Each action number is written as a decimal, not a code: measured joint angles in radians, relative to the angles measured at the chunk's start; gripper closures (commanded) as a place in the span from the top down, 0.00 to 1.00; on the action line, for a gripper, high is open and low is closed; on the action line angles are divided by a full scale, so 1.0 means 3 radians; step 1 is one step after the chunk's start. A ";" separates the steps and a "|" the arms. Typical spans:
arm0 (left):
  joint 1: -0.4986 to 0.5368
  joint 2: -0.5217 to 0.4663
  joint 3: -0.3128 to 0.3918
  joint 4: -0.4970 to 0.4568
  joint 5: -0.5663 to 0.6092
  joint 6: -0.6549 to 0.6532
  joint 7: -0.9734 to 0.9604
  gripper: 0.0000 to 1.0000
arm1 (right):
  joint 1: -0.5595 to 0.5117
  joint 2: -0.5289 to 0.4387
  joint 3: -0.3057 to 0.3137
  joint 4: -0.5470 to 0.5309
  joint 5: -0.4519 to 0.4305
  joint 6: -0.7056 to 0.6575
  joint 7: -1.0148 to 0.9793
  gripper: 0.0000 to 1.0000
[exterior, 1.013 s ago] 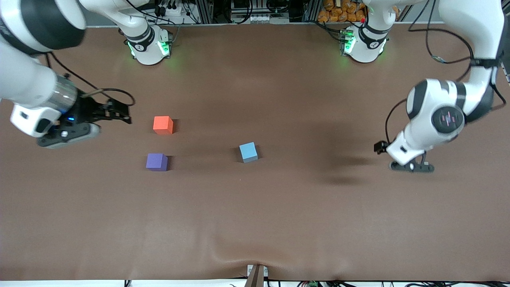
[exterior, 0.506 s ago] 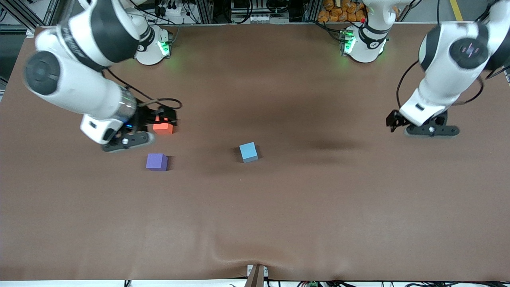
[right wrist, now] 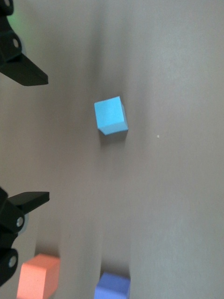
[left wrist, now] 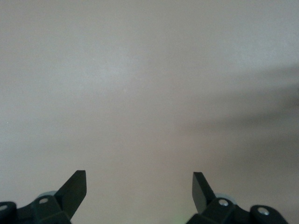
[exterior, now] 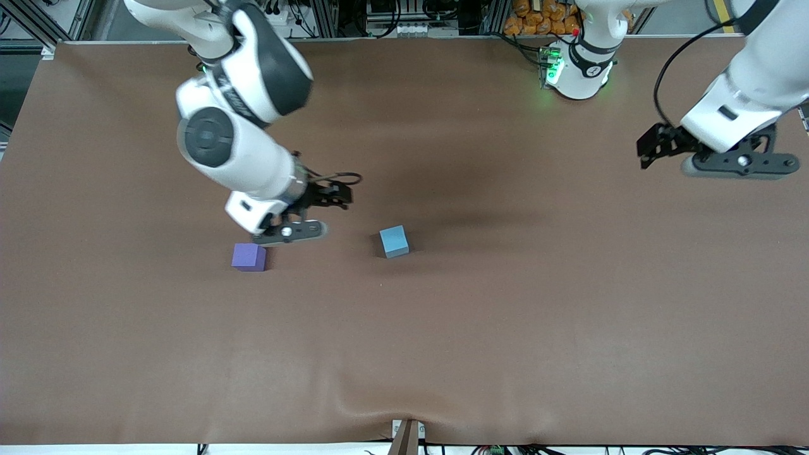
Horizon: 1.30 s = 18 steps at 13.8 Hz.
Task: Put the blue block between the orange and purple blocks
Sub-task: 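Move the right gripper over the light-blue cube and lower onto it, then close the right gripper on the light-blue cube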
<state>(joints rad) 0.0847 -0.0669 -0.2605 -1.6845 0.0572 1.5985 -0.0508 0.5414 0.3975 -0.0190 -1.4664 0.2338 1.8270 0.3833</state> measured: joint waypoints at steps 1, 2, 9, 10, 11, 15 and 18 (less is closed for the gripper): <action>-0.0054 0.0015 0.0073 0.0078 -0.0001 -0.0058 0.0045 1.00 | 0.0059 0.0078 0.0000 0.0005 0.0000 0.0072 0.0020 1.00; -0.0160 0.0029 0.0193 0.0121 -0.0004 -0.0086 0.0064 1.00 | 0.0113 0.0156 -0.0001 0.0007 0.0000 0.0159 0.0025 1.00; -0.0489 0.0087 0.0606 0.0165 -0.0127 -0.0098 0.0070 1.00 | 0.0469 0.0754 -0.0004 0.0020 -0.0013 0.0829 0.0035 1.00; -0.0489 0.0088 0.0609 0.0167 -0.0127 -0.0098 0.0067 1.00 | 0.0513 0.0826 -0.0004 0.0021 -0.0026 0.0930 0.0035 1.00; -0.0488 0.0089 0.0610 0.0170 -0.0127 -0.0100 0.0060 1.00 | 0.0558 0.0902 -0.0005 0.0023 -0.0038 0.1051 0.0037 1.00; -0.0464 0.0089 0.0630 0.0189 -0.0127 -0.0179 0.0035 1.00 | 0.0673 0.1130 -0.0008 0.0060 -0.0230 0.1238 0.0083 1.00; -0.0458 0.0089 0.0629 0.0202 -0.0127 -0.0185 0.0041 1.00 | 0.0674 0.1187 -0.0028 0.0070 -0.0410 0.1326 0.0085 1.00</action>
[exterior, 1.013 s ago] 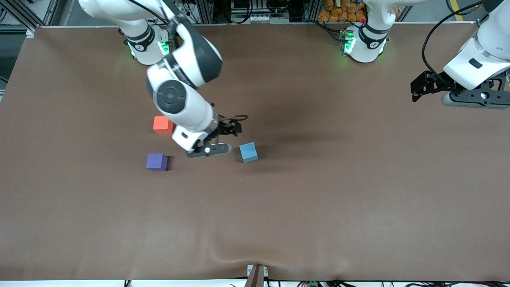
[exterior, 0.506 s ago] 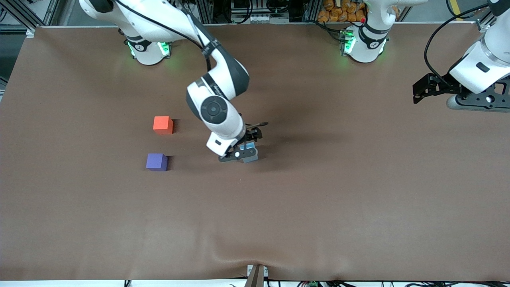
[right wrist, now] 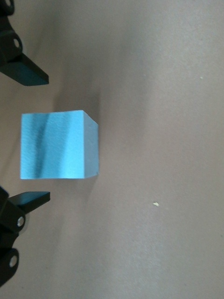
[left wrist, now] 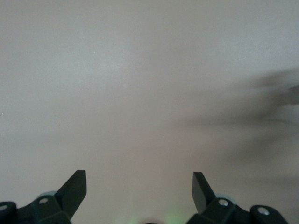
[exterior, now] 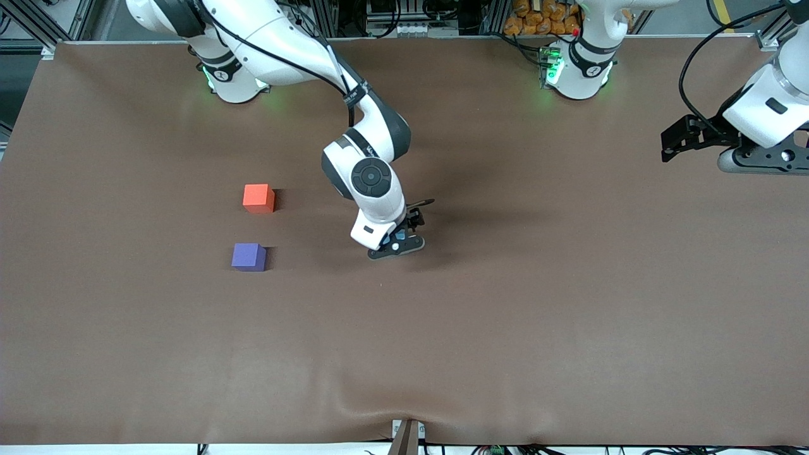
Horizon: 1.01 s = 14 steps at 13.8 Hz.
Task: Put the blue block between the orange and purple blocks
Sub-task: 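Close the right gripper on the light-blue cube, then carry the light-blue cube with the right gripper between orange and purple cubes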
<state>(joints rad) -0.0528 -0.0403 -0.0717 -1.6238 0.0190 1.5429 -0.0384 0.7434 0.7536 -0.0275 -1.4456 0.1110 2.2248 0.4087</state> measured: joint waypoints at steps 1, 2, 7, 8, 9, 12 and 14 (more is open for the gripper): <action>-0.0001 0.0000 -0.0003 0.0000 0.0000 -0.0002 0.0001 1.00 | 0.0000 0.0022 -0.0006 0.0001 -0.0003 0.0084 0.0000 1.00; -0.0003 0.0000 -0.0005 0.0000 0.0000 -0.0003 0.0001 1.00 | 0.0000 0.0049 -0.0005 0.0002 -0.0003 0.0156 0.0000 1.00; -0.0001 0.0006 -0.0003 0.0000 0.0000 -0.0004 0.0001 1.00 | 0.0017 0.0122 0.0002 0.0014 -0.0078 0.0204 -0.0001 0.82; -0.0002 0.0008 -0.0004 0.0000 0.0000 -0.0005 0.0001 1.00 | 0.0020 0.0131 0.0002 0.0014 -0.0127 0.0205 -0.0001 0.78; -0.0004 0.0011 -0.0006 0.0000 0.0000 -0.0006 0.0001 1.00 | 0.0022 0.0138 0.0001 0.0015 -0.0154 0.0206 -0.0001 0.54; -0.0011 0.0013 -0.0016 0.0000 0.0000 -0.0007 0.0002 1.00 | 0.0023 0.0146 0.0002 0.0026 -0.0234 0.0208 -0.0003 0.01; -0.0011 0.0013 -0.0018 0.0006 0.0000 -0.0007 0.0002 1.00 | 0.0024 0.0146 0.0002 0.0064 -0.0241 0.0208 -0.0003 0.00</action>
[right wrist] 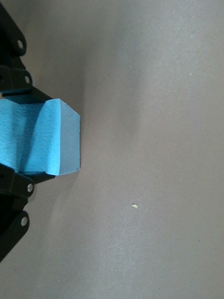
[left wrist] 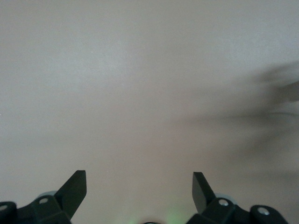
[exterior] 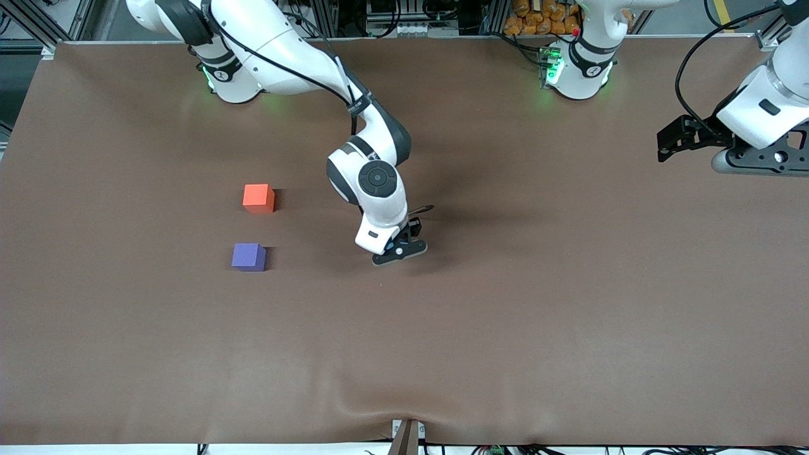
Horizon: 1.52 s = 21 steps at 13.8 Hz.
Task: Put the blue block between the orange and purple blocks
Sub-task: 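Carry the light-blue cube with the right gripper between orange and purple cubes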
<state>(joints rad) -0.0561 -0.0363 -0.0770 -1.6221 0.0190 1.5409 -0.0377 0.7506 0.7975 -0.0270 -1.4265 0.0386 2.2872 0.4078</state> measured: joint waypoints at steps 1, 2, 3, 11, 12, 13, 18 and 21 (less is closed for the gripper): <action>0.0000 0.0000 0.0000 0.0014 0.0000 0.0000 0.0000 1.00 | -0.0001 -0.0002 -0.0003 0.0028 0.0000 -0.0006 0.0002 0.00; 0.0000 -0.0001 -0.0001 0.0040 0.0000 0.0000 0.0000 1.00 | -0.0008 -0.0012 -0.0011 0.0085 0.0005 -0.0079 0.0008 0.00; -0.0001 -0.0003 -0.0003 0.0061 0.0000 0.0000 0.0000 1.00 | -0.0026 -0.0034 -0.0021 0.0158 0.0022 -0.0257 0.0021 0.00; 0.0014 0.0083 0.0018 0.0074 0.0000 -0.0003 0.0000 1.00 | -0.0670 -0.0764 -0.0056 0.0552 0.0438 -0.2013 -0.0048 0.00; 0.0027 0.0112 0.0029 0.0083 0.0002 -0.0002 0.0001 1.00 | -0.0766 -0.0869 -0.0059 0.0551 0.0442 -0.2227 -0.0102 0.00; 0.0056 0.0124 0.0036 0.0090 0.0003 -0.0002 0.0014 1.00 | -0.0861 -0.0960 -0.0064 0.0548 0.0442 -0.2410 -0.0170 0.00; 0.0151 0.0173 0.0045 0.0101 0.0003 0.0005 0.0134 1.00 | -0.1196 -0.1296 -0.0157 0.0234 0.0166 -0.2589 -0.0276 0.00; 0.0148 0.0207 0.0025 0.0114 0.0003 0.0094 0.0143 1.00 | -0.1383 -0.1469 -0.0170 -0.0389 0.0136 -0.2058 -0.0329 0.00</action>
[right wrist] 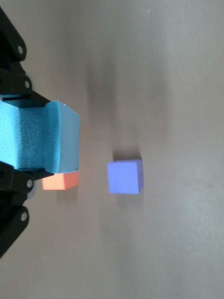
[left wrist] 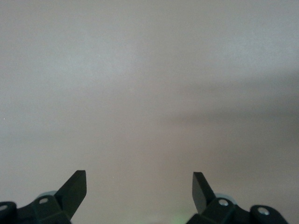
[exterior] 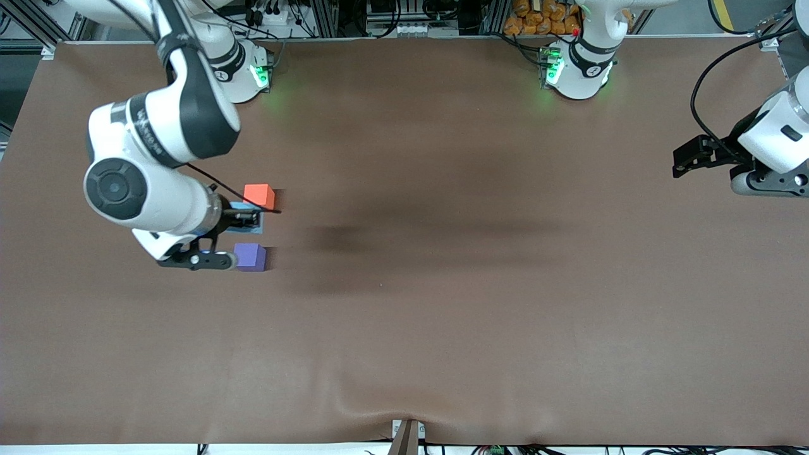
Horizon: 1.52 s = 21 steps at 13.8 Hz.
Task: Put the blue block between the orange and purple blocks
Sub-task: 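Carry the light-blue cube with the right gripper between orange and purple cubes, then lower the light-blue cube between the orange and purple cubes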
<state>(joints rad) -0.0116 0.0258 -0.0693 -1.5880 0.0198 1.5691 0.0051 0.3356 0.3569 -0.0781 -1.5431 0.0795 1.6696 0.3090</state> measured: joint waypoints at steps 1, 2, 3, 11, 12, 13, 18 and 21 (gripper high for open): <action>0.0000 -0.0003 -0.0009 0.0017 0.0000 0.0003 0.0000 1.00 | -0.0031 -0.0047 -0.0002 -0.0215 -0.0001 0.0188 -0.0019 0.00; -0.0001 -0.0007 -0.0016 0.0040 0.0000 0.0003 0.0001 1.00 | -0.0052 -0.0105 -0.0004 -0.0450 -0.0004 0.0404 -0.0035 0.00; -0.0002 -0.0017 -0.0024 0.0057 0.0000 0.0003 0.0001 1.00 | -0.0078 -0.0183 -0.0006 -0.0690 -0.0007 0.0619 -0.0083 0.00; -0.0191 -0.0133 -0.0088 0.0100 -0.0003 -0.0133 -0.0201 1.00 | -0.0325 -0.0580 0.0037 -0.1950 -0.0012 0.1748 -0.0622 0.00; -0.0173 -0.0127 -0.0074 0.0098 -0.0003 -0.0135 -0.0204 1.00 | -0.0314 -0.0580 0.0049 -0.2023 -0.0012 0.1826 -0.0630 0.00; -0.0145 -0.0123 -0.0063 0.0098 -0.0003 -0.0135 -0.0204 1.00 | -0.0294 -0.0581 0.0058 -0.2062 -0.0012 0.1874 -0.0634 0.00; -0.0137 -0.0122 -0.0091 0.0099 -0.0003 -0.0135 -0.0204 1.00 | -0.0204 -0.0557 0.0069 -0.2231 -0.0012 0.2184 -0.0635 0.00; -0.0141 -0.0122 -0.0103 0.0099 -0.0060 -0.0135 -0.0204 1.00 | -0.0197 -0.0522 0.0068 -0.2267 -0.0012 0.2261 -0.0635 0.00</action>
<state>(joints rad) -0.0540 -0.0108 -0.1003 -1.5582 0.0018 1.5286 -0.0562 0.2764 0.2004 -0.0577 -2.2234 0.0760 2.3480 0.1185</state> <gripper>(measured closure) 0.000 0.471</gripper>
